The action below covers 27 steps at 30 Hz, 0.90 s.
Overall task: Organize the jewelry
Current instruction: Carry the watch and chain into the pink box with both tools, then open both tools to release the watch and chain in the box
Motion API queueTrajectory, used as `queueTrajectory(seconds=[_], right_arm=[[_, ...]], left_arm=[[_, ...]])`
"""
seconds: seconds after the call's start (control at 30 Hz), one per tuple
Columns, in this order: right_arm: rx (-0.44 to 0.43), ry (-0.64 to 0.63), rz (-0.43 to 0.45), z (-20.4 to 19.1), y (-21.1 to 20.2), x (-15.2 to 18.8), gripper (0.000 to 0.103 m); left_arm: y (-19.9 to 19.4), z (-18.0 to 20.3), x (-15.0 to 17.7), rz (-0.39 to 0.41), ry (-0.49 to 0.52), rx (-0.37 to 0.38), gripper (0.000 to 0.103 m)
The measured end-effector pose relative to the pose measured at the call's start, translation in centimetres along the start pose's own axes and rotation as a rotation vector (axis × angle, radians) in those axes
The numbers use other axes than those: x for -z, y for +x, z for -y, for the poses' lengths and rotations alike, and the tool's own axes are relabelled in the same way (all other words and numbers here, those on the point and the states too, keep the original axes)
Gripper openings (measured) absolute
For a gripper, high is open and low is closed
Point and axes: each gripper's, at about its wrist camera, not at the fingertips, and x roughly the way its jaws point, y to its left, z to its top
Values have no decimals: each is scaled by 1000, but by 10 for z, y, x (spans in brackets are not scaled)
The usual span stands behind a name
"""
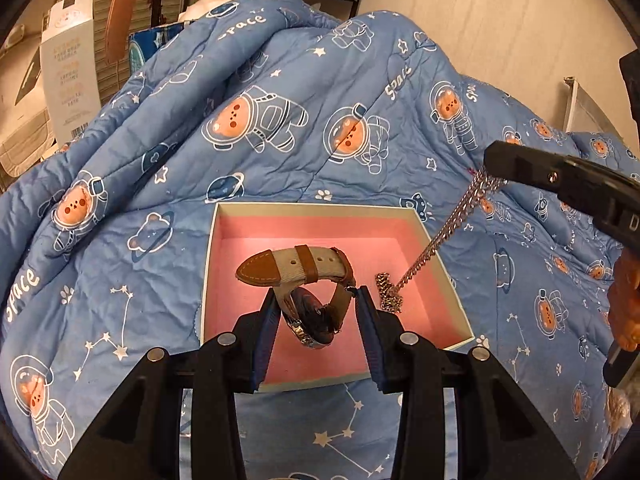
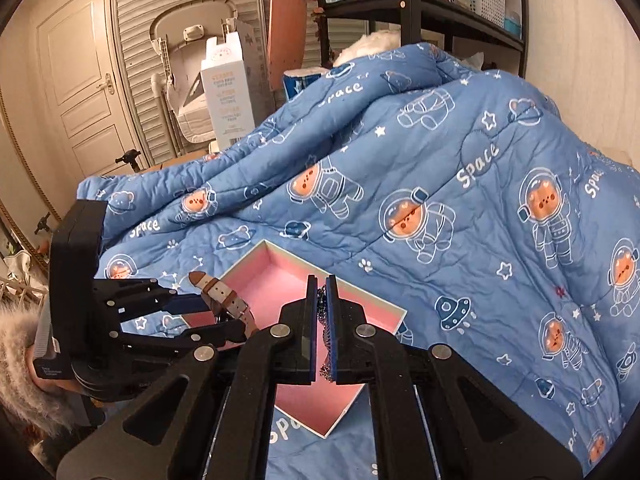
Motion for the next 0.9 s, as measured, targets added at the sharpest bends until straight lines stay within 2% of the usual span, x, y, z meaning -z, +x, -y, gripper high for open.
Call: queueTrajectory(seconds=[0.27, 0.53, 0.7, 0.9], right_arm=[[-50, 35, -126, 7, 59, 34, 4], [-46, -15, -186, 2, 87, 46, 4], [-49, -55, -240, 2, 102, 50, 4], [-19, -134, -269, -3, 111, 59, 5]], left_arm=[[22, -4, 3, -57, -16, 15, 38], [43, -9, 0, -110, -31, 28, 38], [48, -13, -2, -107, -61, 44, 38], [47, -15, -3, -101, -71, 43, 46]])
